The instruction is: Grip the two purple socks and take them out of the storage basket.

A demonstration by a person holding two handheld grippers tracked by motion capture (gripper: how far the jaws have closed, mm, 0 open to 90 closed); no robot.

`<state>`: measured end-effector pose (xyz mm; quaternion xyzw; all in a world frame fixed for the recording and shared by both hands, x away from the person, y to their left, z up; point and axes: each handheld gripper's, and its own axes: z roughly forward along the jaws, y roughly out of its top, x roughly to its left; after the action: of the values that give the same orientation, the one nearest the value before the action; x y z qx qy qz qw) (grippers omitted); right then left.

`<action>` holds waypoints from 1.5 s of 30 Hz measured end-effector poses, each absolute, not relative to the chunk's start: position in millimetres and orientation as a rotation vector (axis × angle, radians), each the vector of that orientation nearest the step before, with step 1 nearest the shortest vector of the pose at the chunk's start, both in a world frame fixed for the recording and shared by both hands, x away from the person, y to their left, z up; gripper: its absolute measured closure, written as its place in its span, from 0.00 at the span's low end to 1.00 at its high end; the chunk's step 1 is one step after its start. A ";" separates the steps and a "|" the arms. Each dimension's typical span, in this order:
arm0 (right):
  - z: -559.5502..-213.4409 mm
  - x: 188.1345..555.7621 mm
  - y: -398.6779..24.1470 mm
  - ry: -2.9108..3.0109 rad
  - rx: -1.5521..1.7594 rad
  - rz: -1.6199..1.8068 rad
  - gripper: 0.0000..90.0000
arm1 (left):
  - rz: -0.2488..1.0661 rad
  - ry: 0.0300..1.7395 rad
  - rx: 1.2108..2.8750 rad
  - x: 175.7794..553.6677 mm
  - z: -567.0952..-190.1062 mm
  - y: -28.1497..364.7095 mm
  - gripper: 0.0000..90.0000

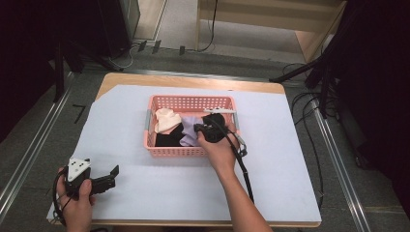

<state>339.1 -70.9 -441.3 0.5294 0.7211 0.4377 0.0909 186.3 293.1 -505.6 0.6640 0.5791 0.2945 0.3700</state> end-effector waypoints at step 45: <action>-466.6 357.1 -100.0 2.135 1.658 0.873 0.90 | 0.766 1.484 1.713 186.7 -505.8 292.2 0.12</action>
<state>357.1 -100.0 -466.6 0.5770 0.7431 0.3038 0.1498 186.7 292.2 -505.8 0.6663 0.5773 0.2979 0.3659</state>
